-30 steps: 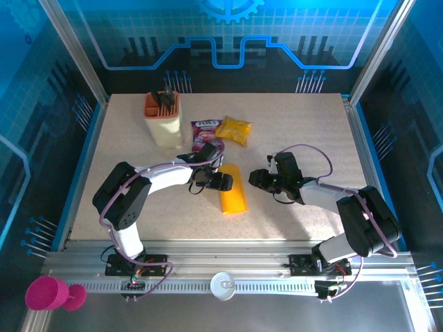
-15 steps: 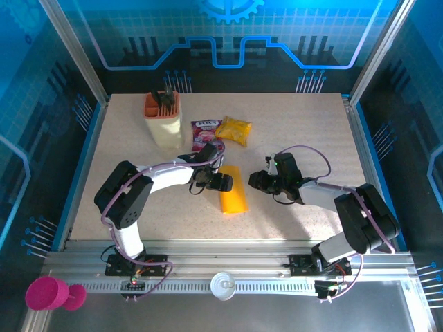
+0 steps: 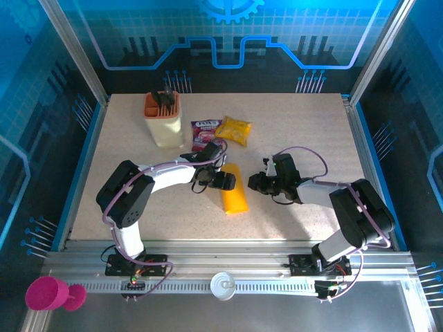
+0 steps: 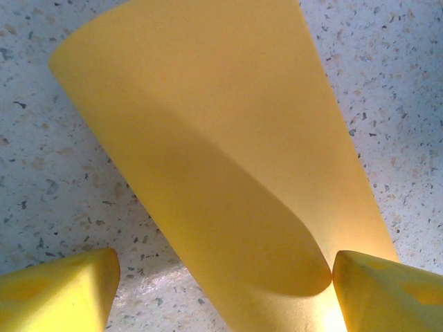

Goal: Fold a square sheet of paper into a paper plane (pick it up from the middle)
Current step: Hold the square sheet of paper at the center of the table.

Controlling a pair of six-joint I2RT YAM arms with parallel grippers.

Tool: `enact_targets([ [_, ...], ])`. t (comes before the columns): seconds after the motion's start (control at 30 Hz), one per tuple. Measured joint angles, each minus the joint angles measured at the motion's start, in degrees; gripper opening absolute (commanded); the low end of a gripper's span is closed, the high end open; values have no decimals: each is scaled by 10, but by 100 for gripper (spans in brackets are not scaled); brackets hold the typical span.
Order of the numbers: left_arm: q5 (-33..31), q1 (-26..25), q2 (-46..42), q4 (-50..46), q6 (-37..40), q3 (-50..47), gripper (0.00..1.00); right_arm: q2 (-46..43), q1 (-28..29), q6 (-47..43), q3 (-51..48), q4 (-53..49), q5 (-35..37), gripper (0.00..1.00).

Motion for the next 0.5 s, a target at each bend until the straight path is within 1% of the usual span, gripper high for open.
enact_targets([
  [0.27,0,0,7,0,2,1,81,23,2,-4,1,7,-18,14],
  [0.5,0,-1,10,0,2,4,82,42,20,-5,13,14,-27,14],
])
